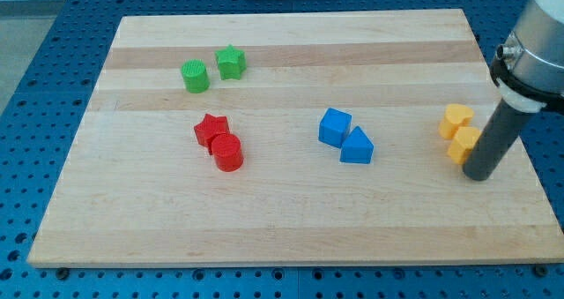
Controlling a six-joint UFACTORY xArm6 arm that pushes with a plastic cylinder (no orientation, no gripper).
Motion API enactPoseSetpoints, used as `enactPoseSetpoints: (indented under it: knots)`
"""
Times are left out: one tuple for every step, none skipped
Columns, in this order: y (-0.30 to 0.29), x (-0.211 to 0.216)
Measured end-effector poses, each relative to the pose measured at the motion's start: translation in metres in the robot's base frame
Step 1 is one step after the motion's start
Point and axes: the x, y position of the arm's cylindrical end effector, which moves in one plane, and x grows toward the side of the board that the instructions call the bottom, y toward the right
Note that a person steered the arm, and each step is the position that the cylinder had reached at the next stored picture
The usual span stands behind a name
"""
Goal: Push the blue triangle into blue square
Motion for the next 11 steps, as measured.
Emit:
enactPoseSetpoints:
  knots:
    - [0.000,-0.011]
    - [0.000,-0.013]
    - [-0.006,0.012]
    - [-0.014,0.031]
    - [-0.024,0.035]
    - [-0.064,0.029]
    - [-0.098,0.019]
    - [-0.123,0.007]
    - [-0.141,0.002]
    - [-0.142,0.001]
    - [-0.142,-0.007]
